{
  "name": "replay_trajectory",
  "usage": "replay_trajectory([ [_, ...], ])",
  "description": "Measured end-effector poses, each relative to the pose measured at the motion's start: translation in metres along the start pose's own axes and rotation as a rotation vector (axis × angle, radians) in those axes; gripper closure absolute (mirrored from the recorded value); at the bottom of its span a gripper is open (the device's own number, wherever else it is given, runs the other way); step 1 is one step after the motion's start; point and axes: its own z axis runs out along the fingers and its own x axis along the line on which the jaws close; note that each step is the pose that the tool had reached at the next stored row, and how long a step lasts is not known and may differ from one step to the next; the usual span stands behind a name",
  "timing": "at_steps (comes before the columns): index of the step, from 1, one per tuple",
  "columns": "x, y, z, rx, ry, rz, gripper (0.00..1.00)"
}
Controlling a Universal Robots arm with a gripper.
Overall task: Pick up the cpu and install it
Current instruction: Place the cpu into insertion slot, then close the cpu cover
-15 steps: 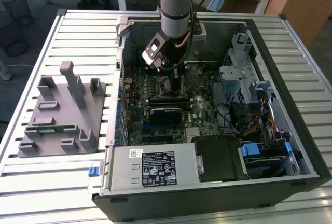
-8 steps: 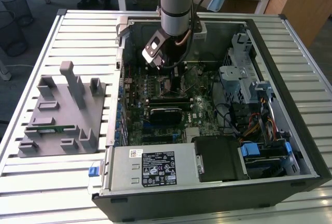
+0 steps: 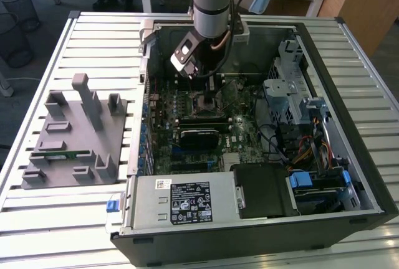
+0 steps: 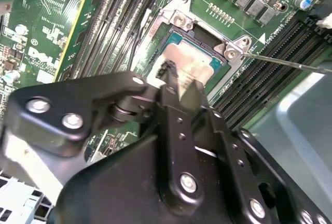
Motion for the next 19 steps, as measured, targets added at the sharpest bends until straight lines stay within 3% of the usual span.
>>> replay_trajectory([
  [4, 0.0000, 0.0002, -0.0037, 0.0006, 0.0000, 0.000, 0.88],
  [19, -0.0001, 0.0008, -0.0175, 0.0013, 0.0000, 0.000, 0.89],
])
